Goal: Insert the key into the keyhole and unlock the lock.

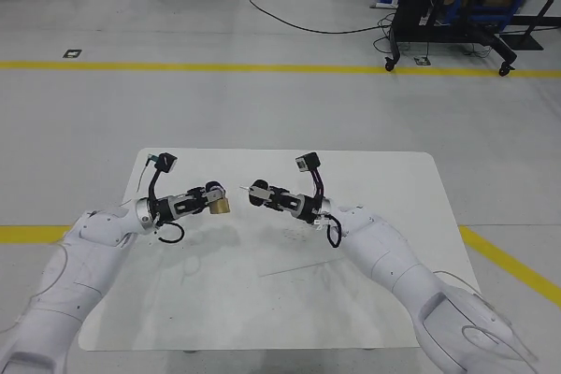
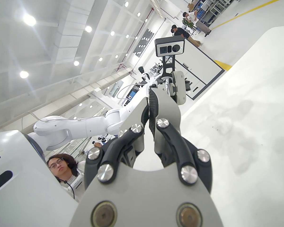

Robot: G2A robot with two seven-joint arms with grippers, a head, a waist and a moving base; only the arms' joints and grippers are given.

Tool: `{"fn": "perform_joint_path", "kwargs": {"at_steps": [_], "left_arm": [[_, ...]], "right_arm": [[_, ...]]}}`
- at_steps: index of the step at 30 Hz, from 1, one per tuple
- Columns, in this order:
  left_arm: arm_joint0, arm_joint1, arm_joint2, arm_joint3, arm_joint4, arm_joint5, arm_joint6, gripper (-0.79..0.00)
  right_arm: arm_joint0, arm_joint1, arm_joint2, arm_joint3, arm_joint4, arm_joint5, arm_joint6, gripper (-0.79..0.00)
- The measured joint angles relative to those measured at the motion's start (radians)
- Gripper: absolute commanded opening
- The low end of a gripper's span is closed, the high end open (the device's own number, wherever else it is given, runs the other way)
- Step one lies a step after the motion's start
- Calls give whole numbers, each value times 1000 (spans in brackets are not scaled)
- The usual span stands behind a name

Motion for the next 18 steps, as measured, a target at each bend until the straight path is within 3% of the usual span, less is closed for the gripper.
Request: {"fn": "perform_joint_path", "kwargs": {"at_steps": [5, 8, 14, 18], "left_arm": [[7, -1, 5, -9, 4, 16, 9, -785], [33, -6, 19, -48, -65, 126, -9, -785], [10, -12, 38, -1, -248, 477, -150, -785], [-1, -17, 37, 8, -254, 526, -129, -785]], "right_arm": [[0, 0, 0, 0, 0, 0, 0, -785], [-7, 1, 3, -9, 0, 9, -8, -785], [-86, 30, 52, -102, 48, 156, 11, -785], [-104, 41, 74, -129, 50, 177, 13, -785]]}}
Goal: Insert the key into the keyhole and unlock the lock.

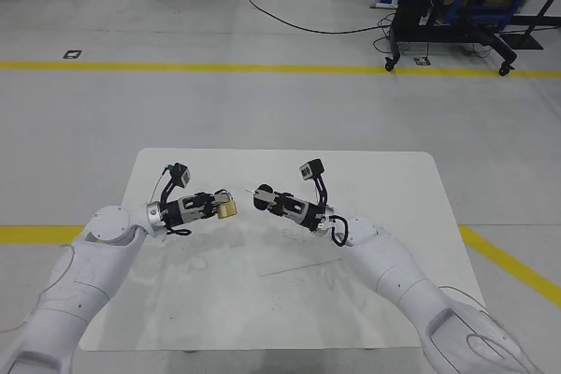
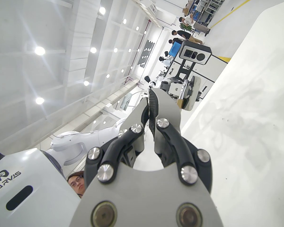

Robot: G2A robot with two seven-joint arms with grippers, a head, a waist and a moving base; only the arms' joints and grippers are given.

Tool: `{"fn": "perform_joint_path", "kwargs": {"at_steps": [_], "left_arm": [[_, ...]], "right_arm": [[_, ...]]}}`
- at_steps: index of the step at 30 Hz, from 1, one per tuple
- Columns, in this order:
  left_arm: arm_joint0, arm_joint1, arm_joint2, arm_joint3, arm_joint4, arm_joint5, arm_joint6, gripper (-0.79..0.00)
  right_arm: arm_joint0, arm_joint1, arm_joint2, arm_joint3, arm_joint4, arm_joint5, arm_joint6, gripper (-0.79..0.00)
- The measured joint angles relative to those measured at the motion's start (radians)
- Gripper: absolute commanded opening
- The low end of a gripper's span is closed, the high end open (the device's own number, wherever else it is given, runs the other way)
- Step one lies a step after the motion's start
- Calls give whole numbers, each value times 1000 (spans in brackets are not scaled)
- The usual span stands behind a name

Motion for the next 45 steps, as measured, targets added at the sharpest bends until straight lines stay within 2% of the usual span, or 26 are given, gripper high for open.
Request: {"fn": "perform_joint_path", "kwargs": {"at_steps": [7, 11, 15, 18, 21, 31, 34, 38, 45], "left_arm": [[8, -1, 2, -8, 1, 16, 16, -785], [36, -2, -2, -59, -27, 207, 99, -785], [45, 2, -19, -103, -41, 384, 131, -785], [37, -2, -23, -119, -59, 467, 159, -785], [33, -7, -24, -134, -50, 429, 183, -785], [34, -7, -24, -135, -45, 423, 184, -785], [40, -10, -29, -164, -58, 434, 193, -785], [32, -12, -37, -174, -35, 475, 238, -785], [38, -21, -52, -176, -50, 487, 315, -785]], "right_arm": [[1, -1, -1, 1, 0, -1, 0, -785], [-11, 1, 2, -13, -9, 34, -23, -785], [-51, 18, 36, -46, -93, 128, -134, -785], [-114, 40, 76, -127, -154, 181, -229, -785], [-162, 51, 99, -200, -172, 200, -260, -785], [-153, 50, 97, -182, -170, 198, -257, -785], [-159, 49, 95, -192, -167, 208, -257, -785], [-191, 49, 94, -236, -166, 280, -264, -785], [-285, 52, 99, -383, -256, 422, -423, -785]]}}
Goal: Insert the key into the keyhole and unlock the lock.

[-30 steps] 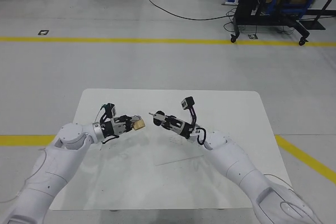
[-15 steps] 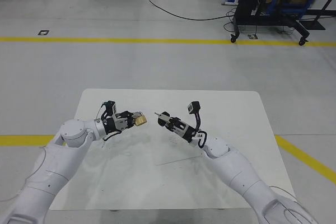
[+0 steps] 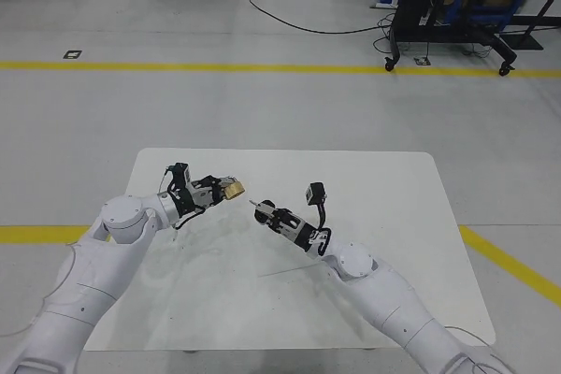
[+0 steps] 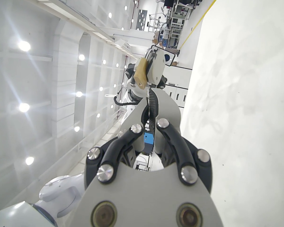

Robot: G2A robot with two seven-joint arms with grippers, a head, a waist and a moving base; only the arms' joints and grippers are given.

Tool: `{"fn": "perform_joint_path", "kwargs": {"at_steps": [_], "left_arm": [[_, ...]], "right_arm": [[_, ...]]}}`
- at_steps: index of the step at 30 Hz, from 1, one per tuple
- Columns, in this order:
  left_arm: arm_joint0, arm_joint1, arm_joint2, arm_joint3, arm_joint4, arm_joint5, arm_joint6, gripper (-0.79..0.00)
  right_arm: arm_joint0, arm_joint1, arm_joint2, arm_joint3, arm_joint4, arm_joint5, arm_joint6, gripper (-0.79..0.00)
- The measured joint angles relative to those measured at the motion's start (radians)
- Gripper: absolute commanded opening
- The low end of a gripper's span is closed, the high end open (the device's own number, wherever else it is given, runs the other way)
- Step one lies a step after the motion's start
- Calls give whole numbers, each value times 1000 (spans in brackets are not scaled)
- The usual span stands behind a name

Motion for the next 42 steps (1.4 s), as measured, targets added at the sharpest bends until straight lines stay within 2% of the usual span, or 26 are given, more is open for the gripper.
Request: {"fn": "perform_joint_path", "kwargs": {"at_steps": [4, 10, 19, 35, 42], "left_arm": [[5, -2, -2, -9, 28, 6, 28, -785], [15, -9, 0, -33, 66, 14, 81, -785], [23, -16, -11, -41, 76, 16, 86, -785], [28, -28, -31, -35, 89, 30, 77, -785], [31, -33, -39, -35, 91, 34, 75, -785]], "right_arm": [[-42, -3, -6, -92, -30, 69, -70, -785], [-57, -18, -21, -138, -67, 97, -174, -785], [-31, -44, -28, -92, -26, 88, -208, -785], [-11, -79, -42, -43, -87, 80, -260, -785], [-10, -95, -54, -31, -202, 71, -375, -785]]}}
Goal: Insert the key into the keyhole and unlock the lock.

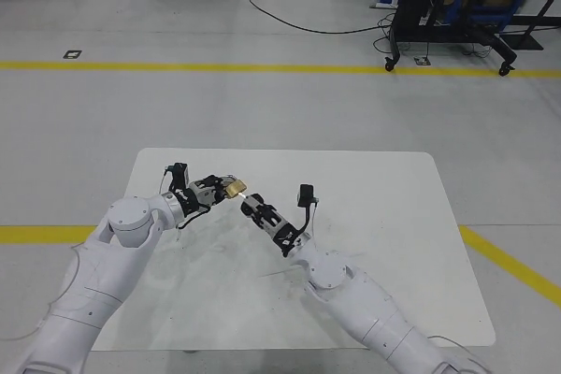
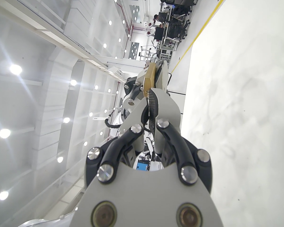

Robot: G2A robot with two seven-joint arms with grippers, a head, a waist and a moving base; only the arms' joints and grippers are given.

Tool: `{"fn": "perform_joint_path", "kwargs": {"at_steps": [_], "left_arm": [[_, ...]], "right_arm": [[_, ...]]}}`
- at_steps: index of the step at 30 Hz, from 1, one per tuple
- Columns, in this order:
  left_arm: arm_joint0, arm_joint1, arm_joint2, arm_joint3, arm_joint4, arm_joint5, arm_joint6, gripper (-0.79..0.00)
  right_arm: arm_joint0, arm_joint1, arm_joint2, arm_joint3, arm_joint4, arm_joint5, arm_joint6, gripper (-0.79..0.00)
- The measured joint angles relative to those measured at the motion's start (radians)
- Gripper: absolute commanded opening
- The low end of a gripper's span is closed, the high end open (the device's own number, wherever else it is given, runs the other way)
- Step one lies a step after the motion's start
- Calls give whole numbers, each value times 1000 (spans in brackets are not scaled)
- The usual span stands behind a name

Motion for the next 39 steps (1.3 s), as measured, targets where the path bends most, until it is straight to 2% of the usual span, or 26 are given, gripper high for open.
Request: {"fn": "perform_joint_path", "kwargs": {"at_steps": [11, 31, 39], "left_arm": [[8, -10, -4, -6, 7, 9, 19, -785], [16, -24, -19, -15, 43, 15, 45, -785], [24, -27, -25, -32, 83, 15, 75, -785]], "right_arm": [[-3, -28, -17, 18, -151, 10, -173, -785], [-29, -59, -4, 6, -226, 25, -188, -785], [-31, -76, -2, 1, -276, 84, -262, -785]]}}
